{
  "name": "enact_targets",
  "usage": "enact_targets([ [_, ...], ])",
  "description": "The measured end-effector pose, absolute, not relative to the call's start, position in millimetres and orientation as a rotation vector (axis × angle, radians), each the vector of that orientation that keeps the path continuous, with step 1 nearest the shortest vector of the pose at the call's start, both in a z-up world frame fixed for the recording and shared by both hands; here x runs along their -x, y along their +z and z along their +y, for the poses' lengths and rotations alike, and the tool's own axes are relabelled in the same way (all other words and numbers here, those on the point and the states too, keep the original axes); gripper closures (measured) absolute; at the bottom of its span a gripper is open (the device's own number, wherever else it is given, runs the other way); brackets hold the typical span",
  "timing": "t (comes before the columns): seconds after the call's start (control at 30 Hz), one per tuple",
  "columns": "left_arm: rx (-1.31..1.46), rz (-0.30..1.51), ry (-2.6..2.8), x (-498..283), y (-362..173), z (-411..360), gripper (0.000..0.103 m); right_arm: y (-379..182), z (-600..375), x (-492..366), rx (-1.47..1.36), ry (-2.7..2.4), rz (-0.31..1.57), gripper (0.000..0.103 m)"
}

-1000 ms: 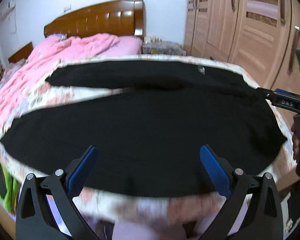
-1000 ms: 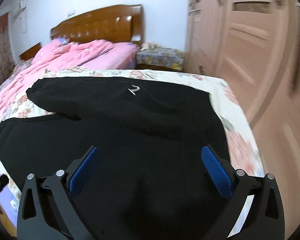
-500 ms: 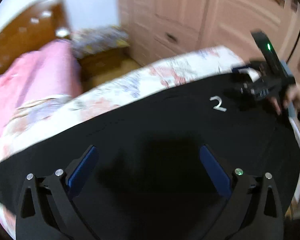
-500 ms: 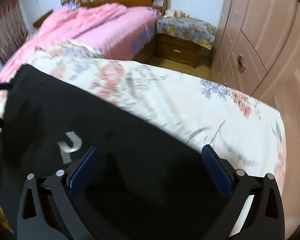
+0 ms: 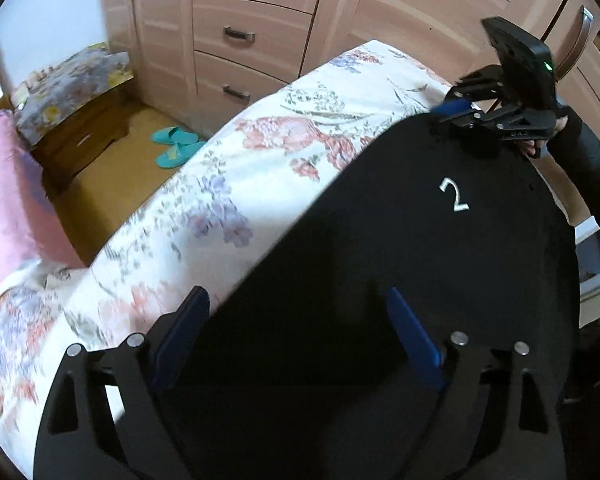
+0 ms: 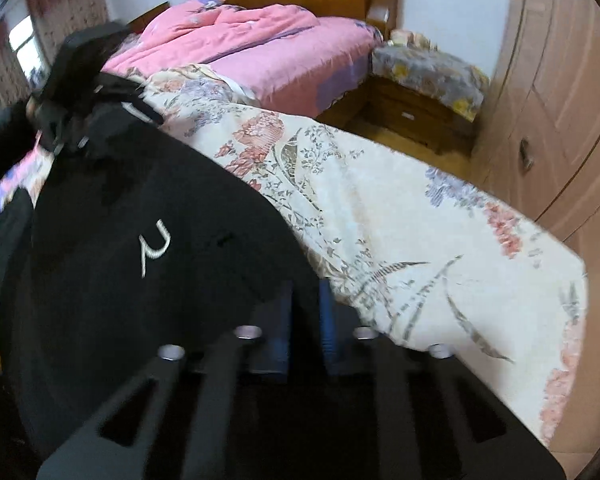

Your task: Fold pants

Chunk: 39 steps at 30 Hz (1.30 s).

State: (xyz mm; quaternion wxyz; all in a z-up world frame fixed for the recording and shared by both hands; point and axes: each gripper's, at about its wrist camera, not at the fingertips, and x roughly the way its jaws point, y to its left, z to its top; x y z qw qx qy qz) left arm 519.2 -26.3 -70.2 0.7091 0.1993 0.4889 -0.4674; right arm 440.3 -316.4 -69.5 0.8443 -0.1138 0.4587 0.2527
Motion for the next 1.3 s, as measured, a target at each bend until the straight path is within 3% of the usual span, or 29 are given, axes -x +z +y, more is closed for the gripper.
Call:
enact_targets([
  [0.37,-0.384,1.175,-1.18,-548,-81,-33,0.015,-5,-309,-356,0.303,0.492,0.707,0.095],
  [0.43,-0.327,1.2,-1.206,-546,-79,-27,0.032,-2,-308,-348,0.3,0.476,0.692,0.095],
  [0.47,-0.3,1.211,-1.221,-544,-78,-23,0.063,-2,-309,-346,0.304,0.472,0.689,0.095],
  [0.5,-0.304,1.201,-1.211,-540,-75,-21,0.079,-3,-307,-344,0.311,0.459,0.691,0.095],
  [0.6,-0.362,1.097,-1.154,-515,-52,-13,0.09,-2,-301,-344,0.309,0.423,0.69,0.095],
  [0.73,-0.479,0.863,-1.009,-456,4,-6,0.09,11,-299,-324,0.309,0.387,0.644,0.095],
  [0.93,-0.684,0.577,-0.848,-301,66,3,0.091,37,-298,-243,0.332,0.387,0.534,0.095],
  [1.13,-0.75,0.482,-0.766,-179,52,11,0.091,18,-292,-154,0.335,0.39,0.517,0.095],
  [1.3,-0.752,0.554,-0.744,-122,1,8,0.091,-19,-285,-109,0.308,0.372,0.561,0.095],
])
